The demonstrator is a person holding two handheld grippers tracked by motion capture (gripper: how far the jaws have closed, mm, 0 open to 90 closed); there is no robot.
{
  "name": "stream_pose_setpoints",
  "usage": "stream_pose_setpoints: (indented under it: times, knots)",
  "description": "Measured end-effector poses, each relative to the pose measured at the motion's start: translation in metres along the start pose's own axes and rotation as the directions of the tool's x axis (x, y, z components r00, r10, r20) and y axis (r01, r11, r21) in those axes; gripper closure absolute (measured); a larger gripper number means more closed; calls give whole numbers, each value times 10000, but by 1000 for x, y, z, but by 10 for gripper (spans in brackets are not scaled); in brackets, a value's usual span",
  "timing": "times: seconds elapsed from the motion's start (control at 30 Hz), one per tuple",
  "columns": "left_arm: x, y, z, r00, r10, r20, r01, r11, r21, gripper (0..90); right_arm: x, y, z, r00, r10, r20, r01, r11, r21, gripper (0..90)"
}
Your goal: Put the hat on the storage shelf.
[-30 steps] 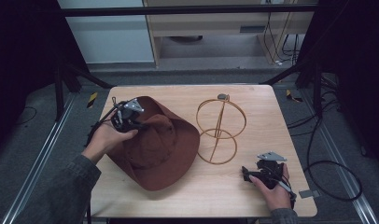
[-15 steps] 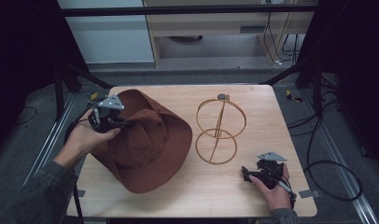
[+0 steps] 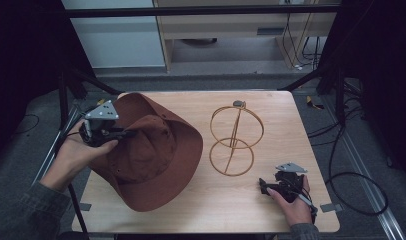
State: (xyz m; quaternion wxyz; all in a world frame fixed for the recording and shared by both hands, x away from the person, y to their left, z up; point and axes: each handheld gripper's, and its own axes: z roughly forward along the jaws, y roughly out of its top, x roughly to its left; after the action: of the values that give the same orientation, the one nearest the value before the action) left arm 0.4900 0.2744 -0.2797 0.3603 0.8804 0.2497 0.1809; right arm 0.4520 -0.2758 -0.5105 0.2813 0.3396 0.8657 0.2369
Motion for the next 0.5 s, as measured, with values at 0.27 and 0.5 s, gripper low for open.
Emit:
stream_pose_setpoints:
  times: [0.27, 0.5]
  knots:
    - [1, 4, -16, 9998, -147, -100, 141, 9980, -622, 884, 0, 0, 0, 10000, -4, -1, 4, 10000, 2, 4]
    - [0, 14, -25, 9998, -126, -184, 106, 9947, -1024, 883, 0, 0, 0, 10000, -6, 0, 6, 10000, 3, 4]
